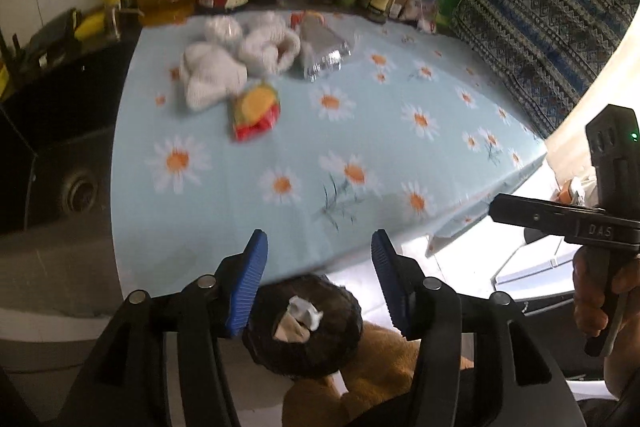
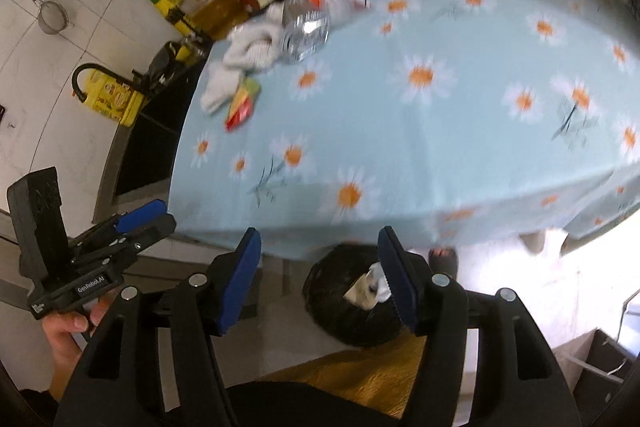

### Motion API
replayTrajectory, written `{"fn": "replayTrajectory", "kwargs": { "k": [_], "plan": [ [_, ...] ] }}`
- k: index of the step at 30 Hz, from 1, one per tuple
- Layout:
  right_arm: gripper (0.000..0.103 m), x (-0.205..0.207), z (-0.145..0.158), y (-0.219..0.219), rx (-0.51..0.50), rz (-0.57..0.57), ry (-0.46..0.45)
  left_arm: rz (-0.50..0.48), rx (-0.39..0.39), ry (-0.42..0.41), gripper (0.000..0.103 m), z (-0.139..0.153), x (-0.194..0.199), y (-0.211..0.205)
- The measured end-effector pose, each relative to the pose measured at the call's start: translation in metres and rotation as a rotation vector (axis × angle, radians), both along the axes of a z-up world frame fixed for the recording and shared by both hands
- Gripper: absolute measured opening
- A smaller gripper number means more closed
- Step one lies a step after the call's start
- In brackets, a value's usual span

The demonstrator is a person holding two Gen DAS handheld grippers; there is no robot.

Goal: Collect trash
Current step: 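Reach the left tool to the yellow-red snack wrapper and grasp it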

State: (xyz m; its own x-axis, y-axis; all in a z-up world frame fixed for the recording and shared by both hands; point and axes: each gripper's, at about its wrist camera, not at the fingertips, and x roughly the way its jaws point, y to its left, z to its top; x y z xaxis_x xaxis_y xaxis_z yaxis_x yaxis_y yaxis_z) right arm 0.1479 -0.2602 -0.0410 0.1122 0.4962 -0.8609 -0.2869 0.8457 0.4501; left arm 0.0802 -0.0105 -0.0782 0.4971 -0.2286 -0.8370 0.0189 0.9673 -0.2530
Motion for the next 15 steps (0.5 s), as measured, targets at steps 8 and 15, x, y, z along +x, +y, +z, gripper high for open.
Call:
{"fn": "replayTrajectory", "kwargs": {
  "k": [8,15],
  "plan": [
    [0.067,0.045,0.010,-0.004,0.000,-0.005,-0.034,0.015,0.051,0.008,0.061,0.003,0.048,0.009],
    [0.071,0.087,0.006,0.004,-0.003,0.029,-0.026,0.036,0.069,0.044,0.061,-0.008,0.088,0.015]
  ]
}}
